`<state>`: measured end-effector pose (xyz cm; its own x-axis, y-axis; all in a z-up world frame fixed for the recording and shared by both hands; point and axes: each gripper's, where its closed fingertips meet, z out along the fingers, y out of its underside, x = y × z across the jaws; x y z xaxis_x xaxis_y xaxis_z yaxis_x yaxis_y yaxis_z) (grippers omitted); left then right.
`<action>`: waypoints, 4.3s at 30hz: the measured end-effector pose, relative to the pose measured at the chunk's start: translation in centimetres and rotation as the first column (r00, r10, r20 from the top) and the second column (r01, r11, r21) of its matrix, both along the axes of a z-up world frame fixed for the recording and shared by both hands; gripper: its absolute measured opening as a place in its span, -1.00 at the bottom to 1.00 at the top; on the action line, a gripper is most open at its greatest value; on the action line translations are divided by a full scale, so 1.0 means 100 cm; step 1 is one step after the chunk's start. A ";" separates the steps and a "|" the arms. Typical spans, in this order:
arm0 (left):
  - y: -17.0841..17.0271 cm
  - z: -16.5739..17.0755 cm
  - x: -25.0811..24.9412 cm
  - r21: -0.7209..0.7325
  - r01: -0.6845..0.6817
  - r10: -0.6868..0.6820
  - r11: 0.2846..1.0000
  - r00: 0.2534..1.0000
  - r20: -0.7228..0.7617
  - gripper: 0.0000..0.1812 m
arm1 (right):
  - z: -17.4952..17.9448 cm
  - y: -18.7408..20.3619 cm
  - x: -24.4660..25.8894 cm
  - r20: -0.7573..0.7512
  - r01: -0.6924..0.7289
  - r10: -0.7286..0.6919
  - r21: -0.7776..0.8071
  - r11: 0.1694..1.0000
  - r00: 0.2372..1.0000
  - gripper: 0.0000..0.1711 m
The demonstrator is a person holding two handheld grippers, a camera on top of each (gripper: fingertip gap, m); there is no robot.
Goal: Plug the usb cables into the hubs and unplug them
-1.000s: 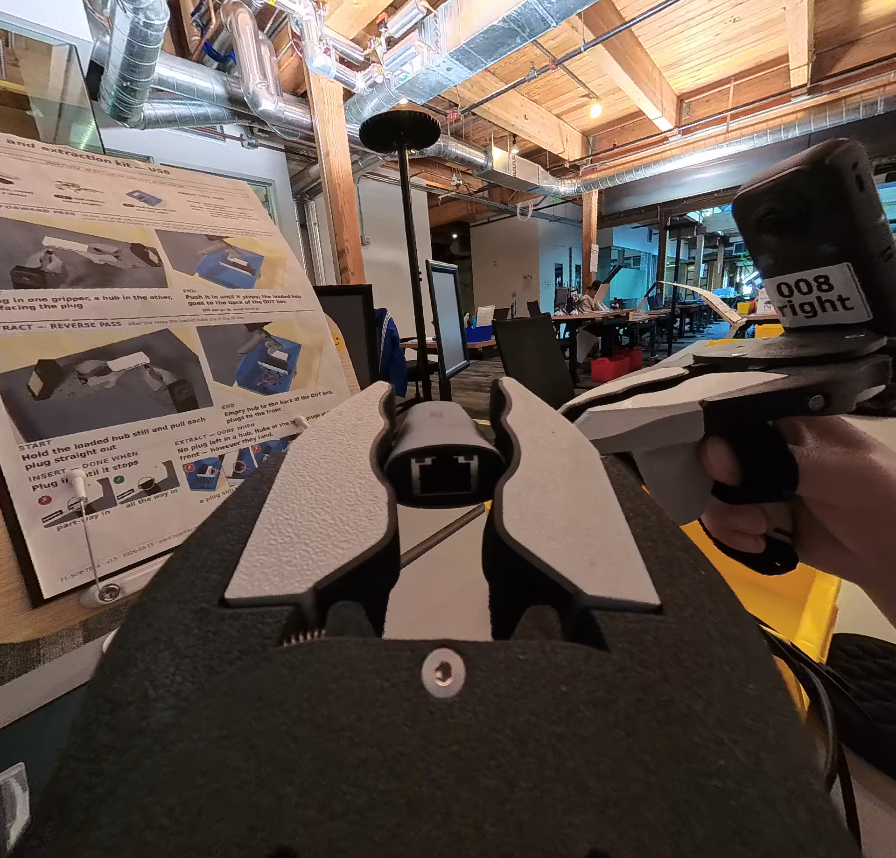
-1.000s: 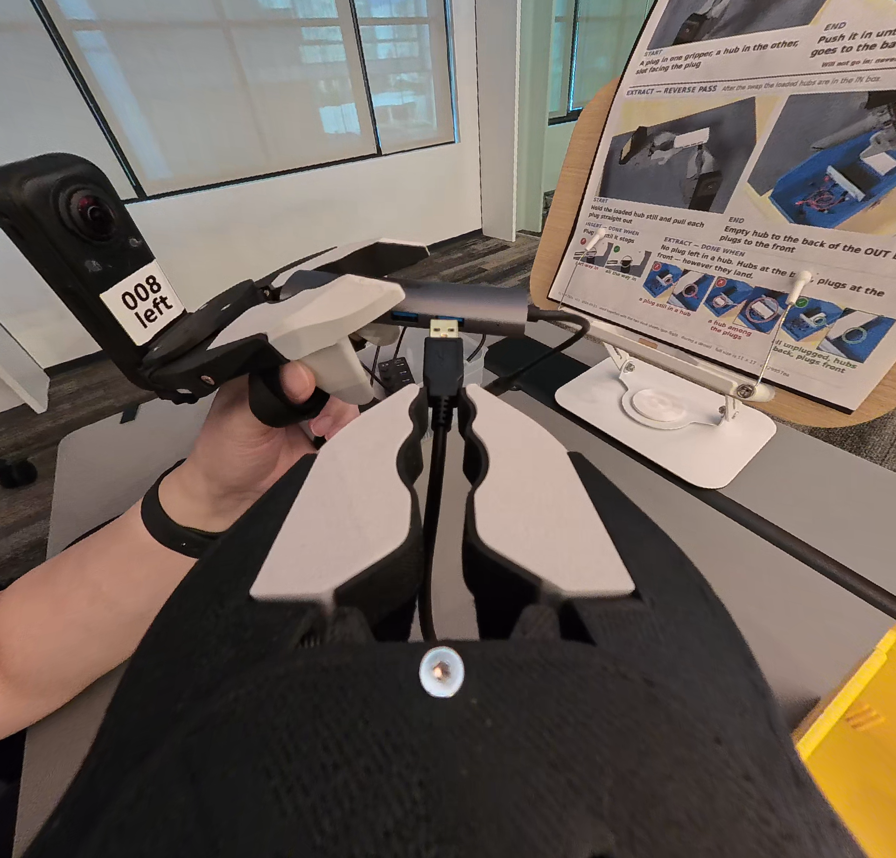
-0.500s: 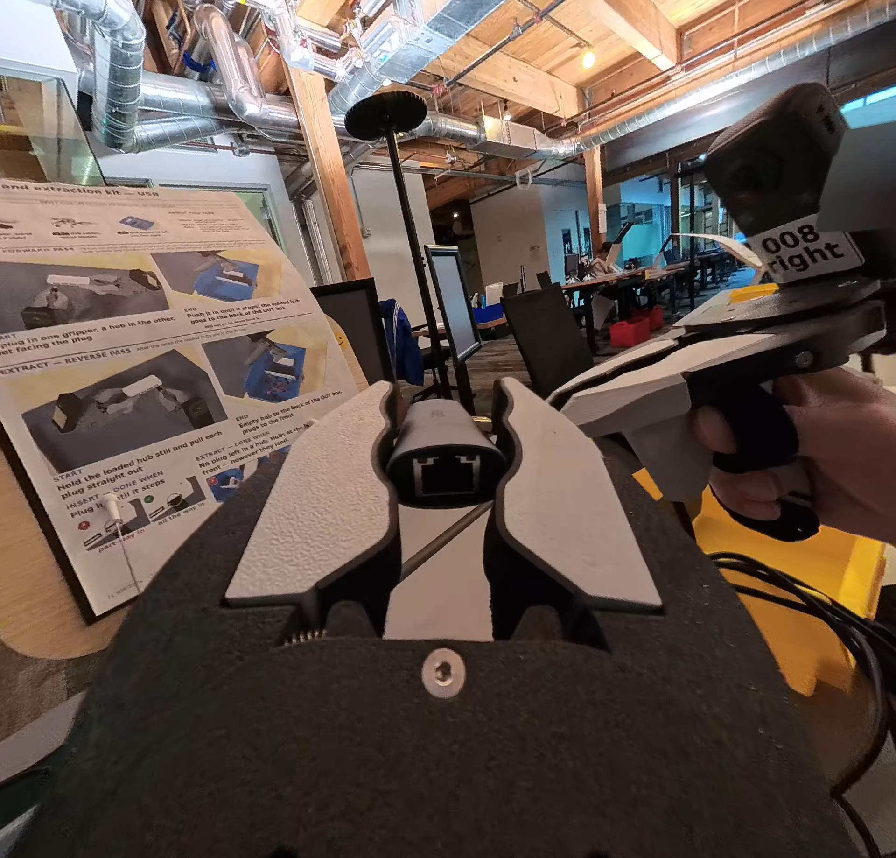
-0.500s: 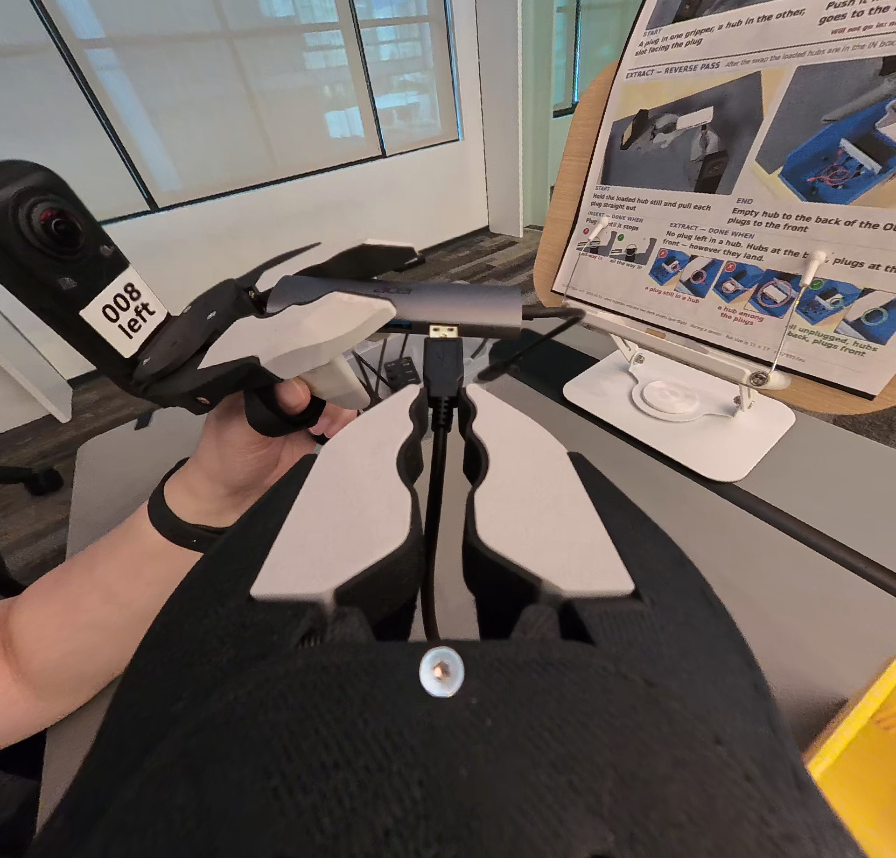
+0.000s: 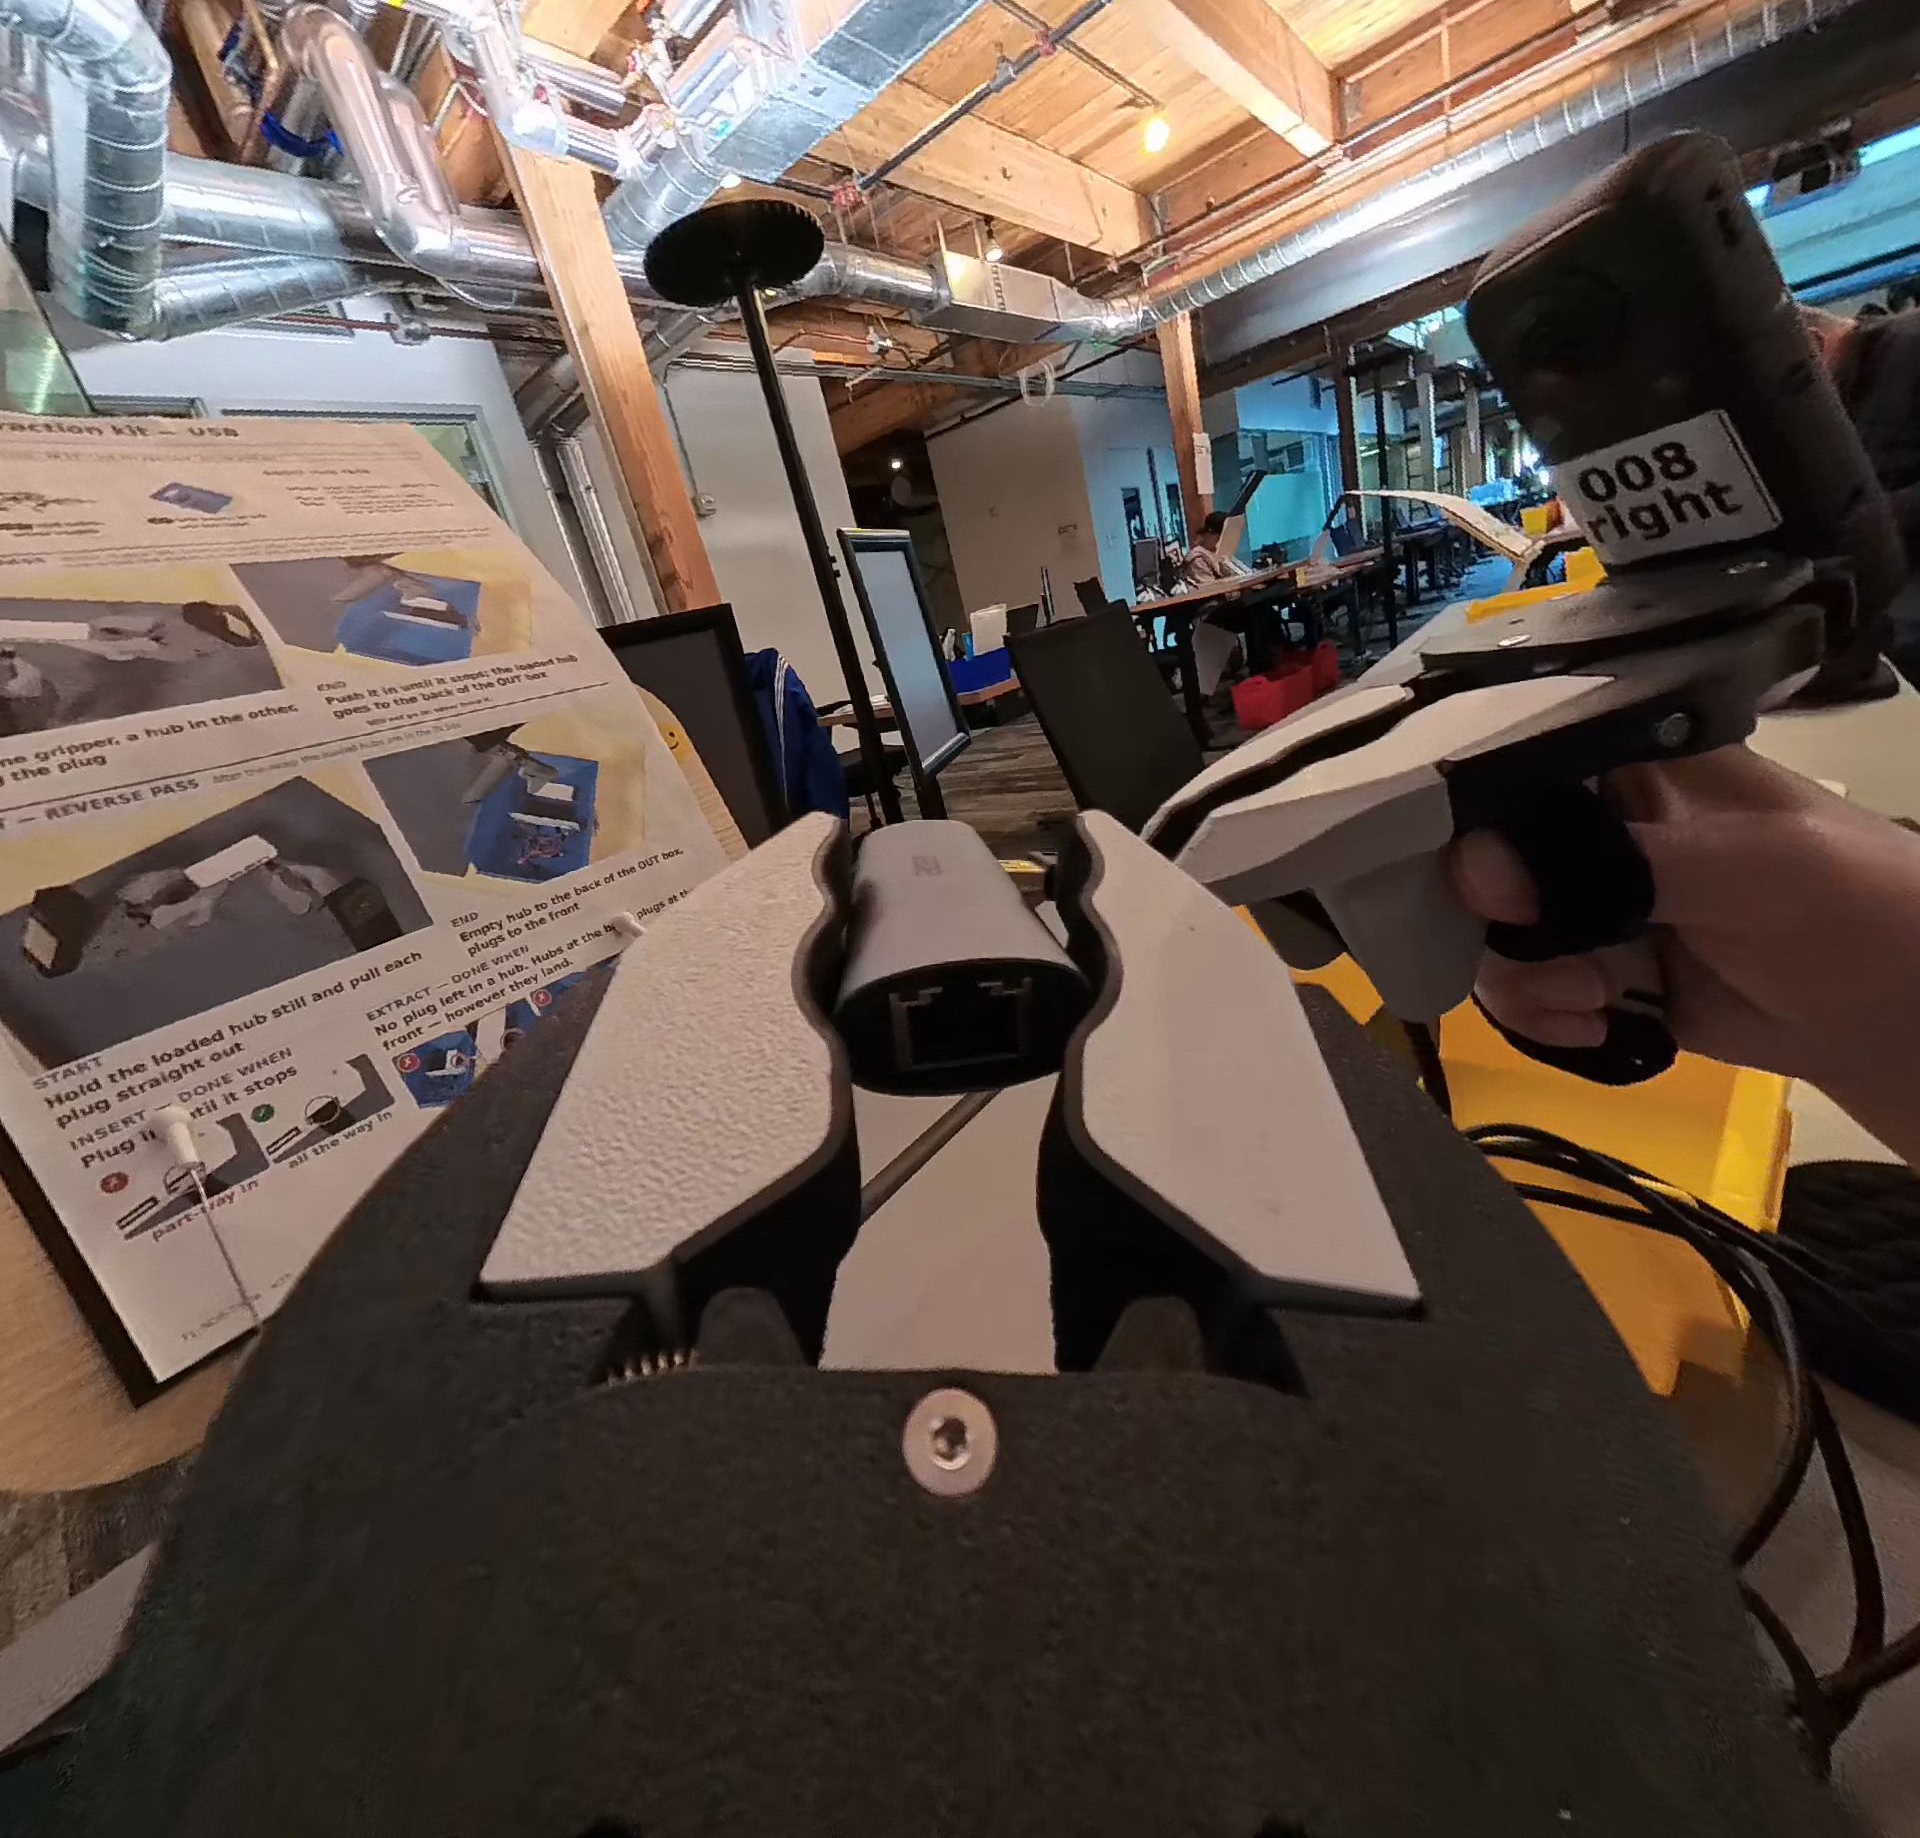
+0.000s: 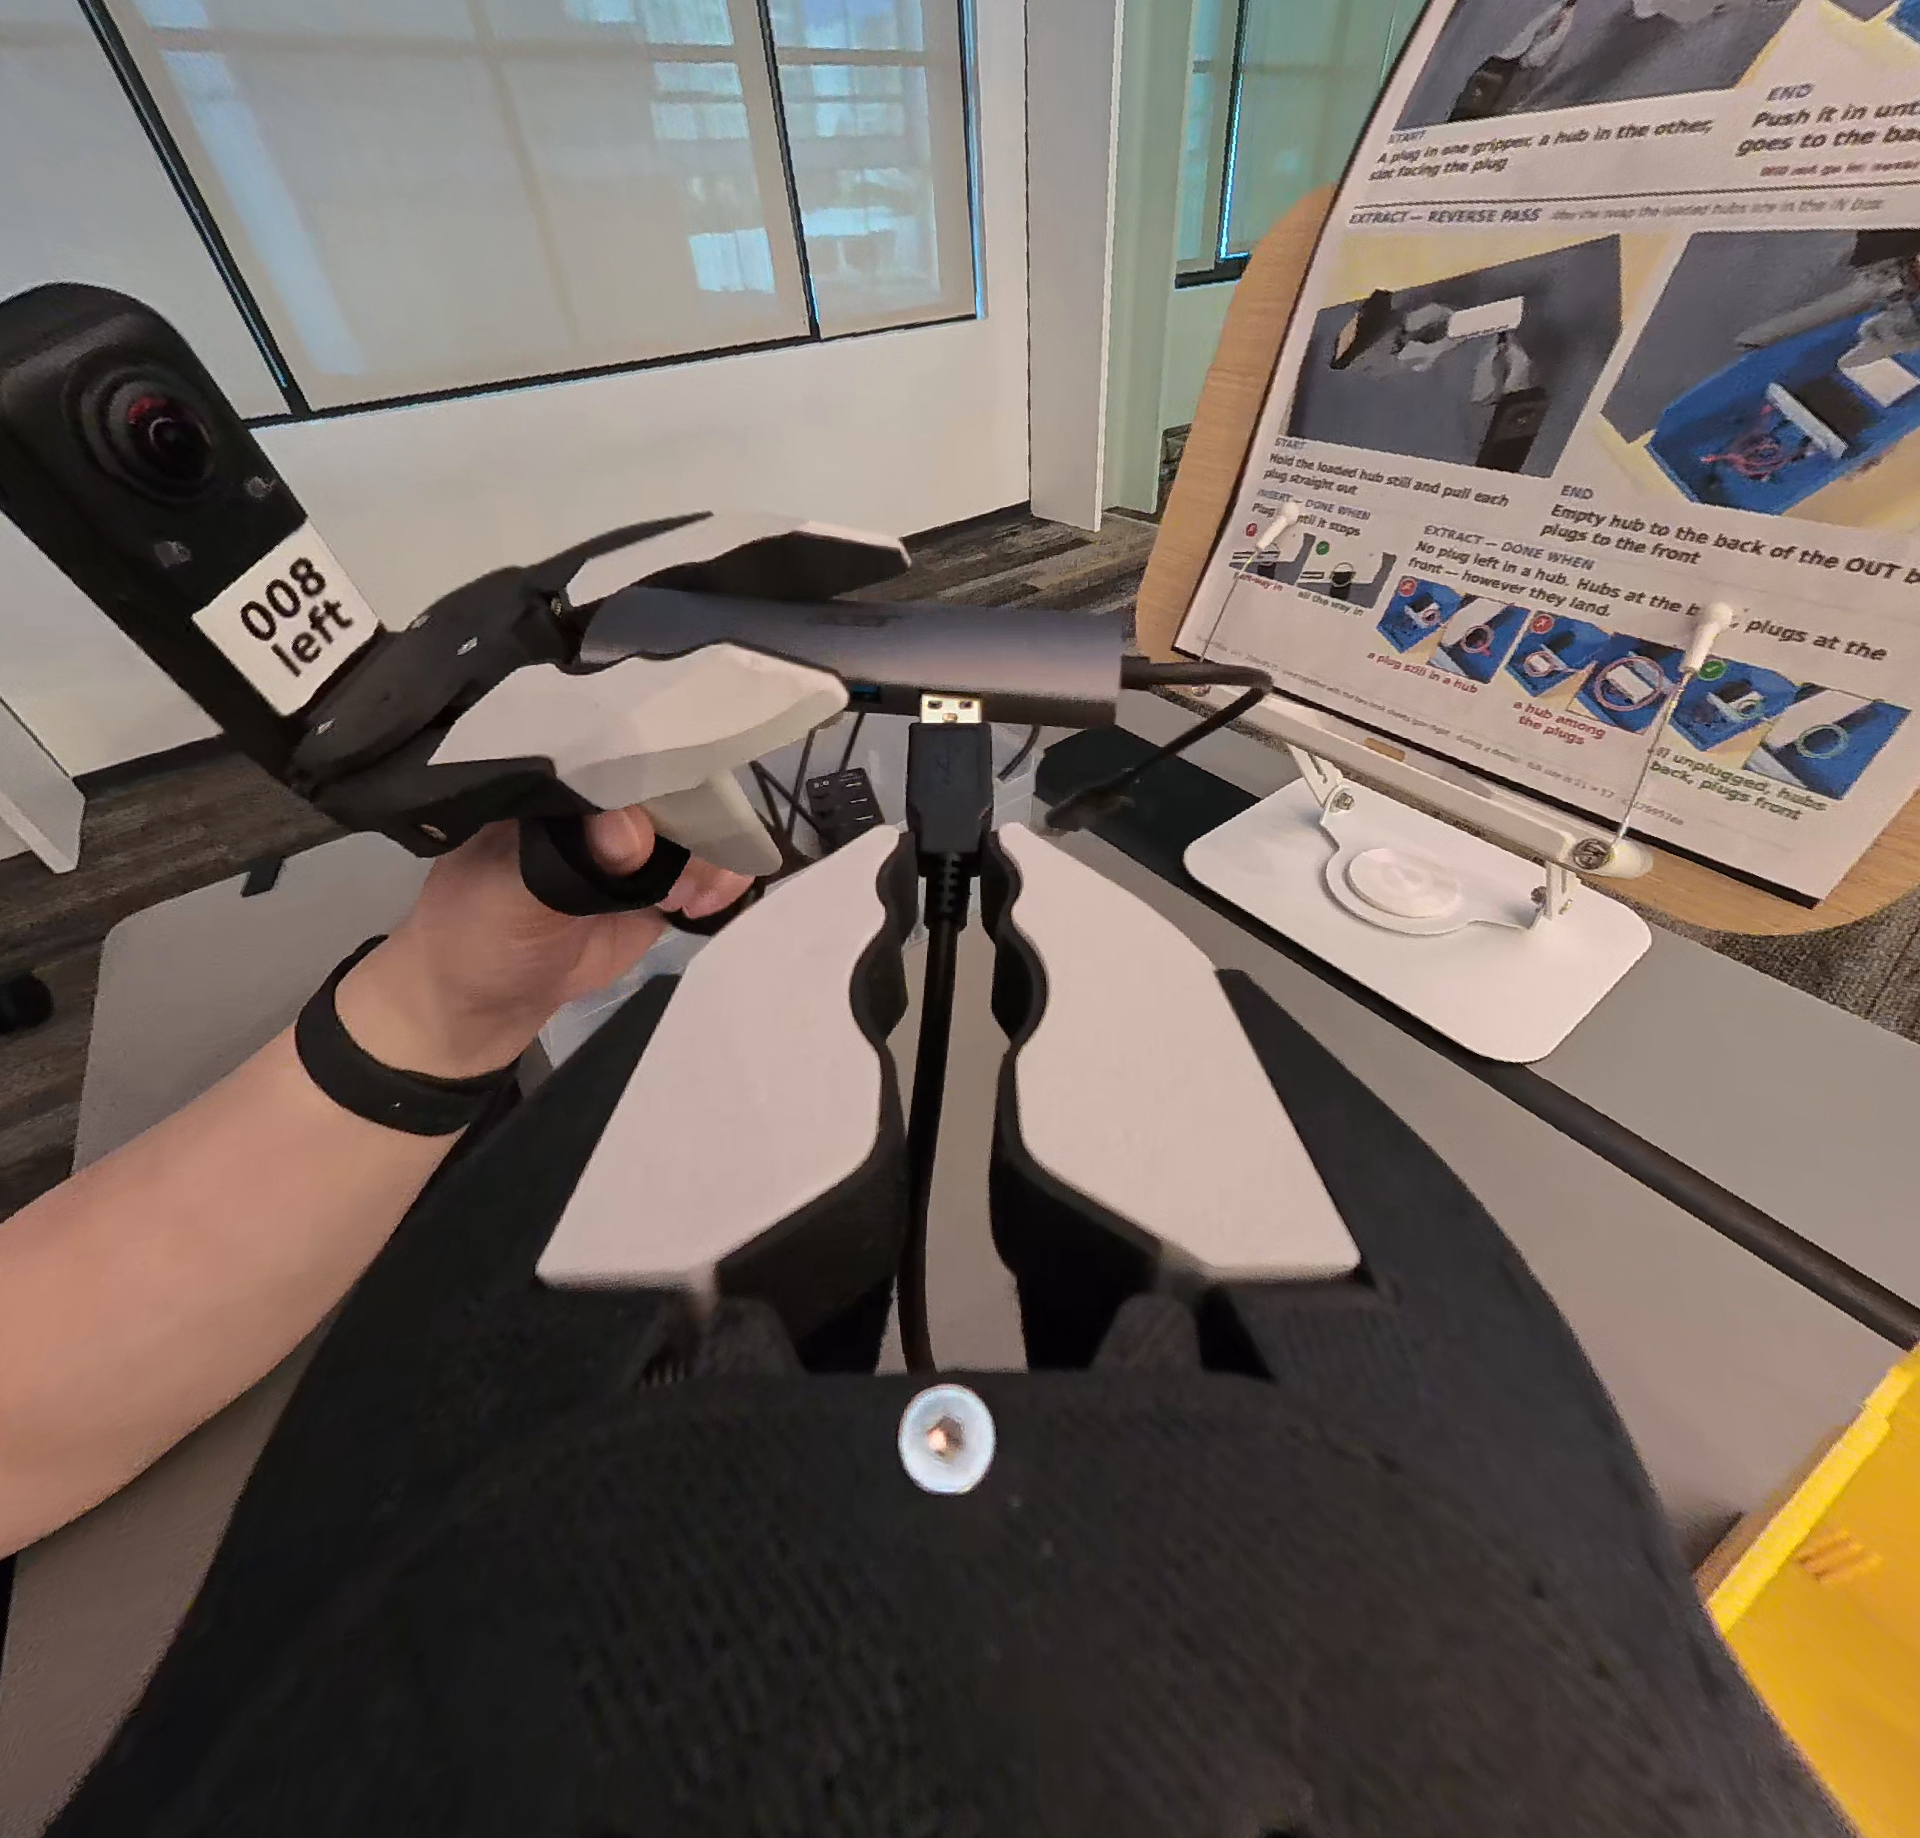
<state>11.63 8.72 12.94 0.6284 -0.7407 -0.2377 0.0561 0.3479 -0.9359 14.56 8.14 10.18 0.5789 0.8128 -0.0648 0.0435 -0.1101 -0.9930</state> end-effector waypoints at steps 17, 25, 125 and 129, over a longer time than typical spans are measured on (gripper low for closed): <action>-0.001 0.003 0.000 -0.019 -0.005 0.005 1.000 1.000 0.016 -0.59 | 0.005 -0.001 -0.001 -0.055 0.028 -0.025 0.051 0.998 0.998 -0.86; 0.001 0.005 0.002 -0.011 -0.019 0.019 1.000 0.998 0.057 -0.59 | 0.010 0.000 0.003 -0.105 0.041 -0.034 0.064 0.997 0.994 -0.86; -0.050 0.037 0.007 0.227 0.050 -0.079 0.973 0.989 0.122 -0.56 | 0.038 -0.035 -0.001 -0.171 0.055 0.034 0.489 0.870 0.985 -0.86; -0.052 0.038 0.004 0.266 0.040 -0.058 0.963 0.996 0.062 -0.57 | 0.040 -0.037 -0.003 -0.150 -0.014 0.095 0.468 0.884 0.984 -0.86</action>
